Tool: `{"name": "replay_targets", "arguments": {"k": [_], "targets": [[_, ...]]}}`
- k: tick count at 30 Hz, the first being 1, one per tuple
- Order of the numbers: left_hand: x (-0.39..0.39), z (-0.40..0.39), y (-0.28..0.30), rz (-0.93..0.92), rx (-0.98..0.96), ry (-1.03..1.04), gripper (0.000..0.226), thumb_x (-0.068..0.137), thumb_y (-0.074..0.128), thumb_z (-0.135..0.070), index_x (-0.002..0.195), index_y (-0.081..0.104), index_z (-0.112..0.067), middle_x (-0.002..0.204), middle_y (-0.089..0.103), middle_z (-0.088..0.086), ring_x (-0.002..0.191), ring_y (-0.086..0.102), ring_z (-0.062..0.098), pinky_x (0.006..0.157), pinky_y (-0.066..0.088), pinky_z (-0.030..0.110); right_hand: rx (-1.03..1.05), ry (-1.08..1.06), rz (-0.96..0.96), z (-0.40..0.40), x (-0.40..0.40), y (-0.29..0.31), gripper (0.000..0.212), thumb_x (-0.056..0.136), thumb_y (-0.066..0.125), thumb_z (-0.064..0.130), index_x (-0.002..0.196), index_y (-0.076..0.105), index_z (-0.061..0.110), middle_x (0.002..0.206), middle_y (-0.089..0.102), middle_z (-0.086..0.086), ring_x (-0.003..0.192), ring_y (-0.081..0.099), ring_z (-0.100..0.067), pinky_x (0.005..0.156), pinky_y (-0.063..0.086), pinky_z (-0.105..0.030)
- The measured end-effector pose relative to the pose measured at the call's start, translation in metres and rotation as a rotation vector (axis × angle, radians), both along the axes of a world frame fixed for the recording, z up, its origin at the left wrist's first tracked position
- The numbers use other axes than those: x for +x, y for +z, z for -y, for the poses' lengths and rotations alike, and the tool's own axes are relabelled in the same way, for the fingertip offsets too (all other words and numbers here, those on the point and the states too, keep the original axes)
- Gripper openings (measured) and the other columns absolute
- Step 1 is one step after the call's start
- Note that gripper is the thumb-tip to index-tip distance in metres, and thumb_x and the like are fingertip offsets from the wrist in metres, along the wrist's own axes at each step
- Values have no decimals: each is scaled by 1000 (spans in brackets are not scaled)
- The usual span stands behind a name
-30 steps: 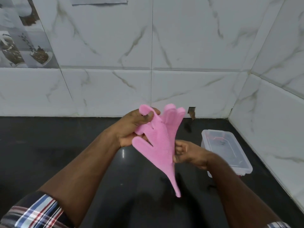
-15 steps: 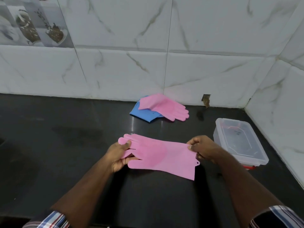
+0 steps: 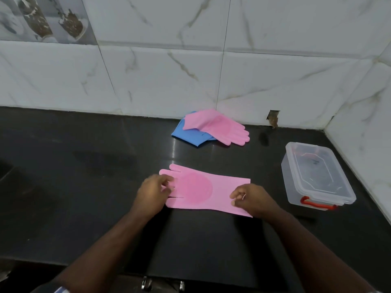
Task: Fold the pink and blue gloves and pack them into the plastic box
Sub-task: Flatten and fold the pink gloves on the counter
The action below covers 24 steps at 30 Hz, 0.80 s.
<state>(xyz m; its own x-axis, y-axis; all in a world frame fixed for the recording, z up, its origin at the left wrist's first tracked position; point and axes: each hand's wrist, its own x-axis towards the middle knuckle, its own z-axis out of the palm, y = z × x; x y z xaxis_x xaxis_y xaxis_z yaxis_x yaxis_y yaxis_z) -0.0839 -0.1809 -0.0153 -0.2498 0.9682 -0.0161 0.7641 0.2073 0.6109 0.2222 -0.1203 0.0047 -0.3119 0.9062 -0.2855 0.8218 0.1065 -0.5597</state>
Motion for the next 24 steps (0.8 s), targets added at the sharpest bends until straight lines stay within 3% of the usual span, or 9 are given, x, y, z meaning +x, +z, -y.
{"name": "replay_targets", "arguments": {"k": [2,4,10,14,21,24], "targets": [[14,11,-1,7,-128,-238,20,84,69,-23,101,72,-34,100,65,-15,96,60,5,85,50,27,-61,54,32,8,-1,2,15,79,79,26,93,74,26,92,67,9,85,62,-5,67,43,-13],[17,16,-9,-104,-142,-369,25,79,73,-36,104,70,-35,107,62,-16,103,54,6,90,48,31,-93,91,75,14,-3,4,22,78,80,28,98,73,25,95,65,10,85,61,-4,70,44,-15],[18,20,-20,-219,38,-410,15,92,60,-26,102,70,-29,104,66,-13,102,58,14,86,50,35,45,187,287,20,-4,5,26,93,62,18,117,71,23,114,64,4,101,60,-12,90,46,-21],[27,26,-21,-212,76,-453,14,93,56,-27,99,69,-29,100,66,-14,96,58,13,82,49,33,75,201,349,23,5,4,29,93,61,17,118,69,26,116,64,5,101,60,-11,91,50,-23],[43,33,-9,-189,9,-450,12,87,57,-28,91,67,-33,85,57,-19,84,51,3,79,49,32,-78,114,208,25,26,12,22,94,61,16,111,73,23,114,68,5,99,62,-9,82,43,-18],[48,29,0,-231,20,-383,19,85,54,-35,98,67,-37,97,64,-19,94,55,7,86,48,35,34,75,156,19,27,17,30,93,64,25,122,67,25,130,61,5,111,59,-13,93,44,-23]]}}
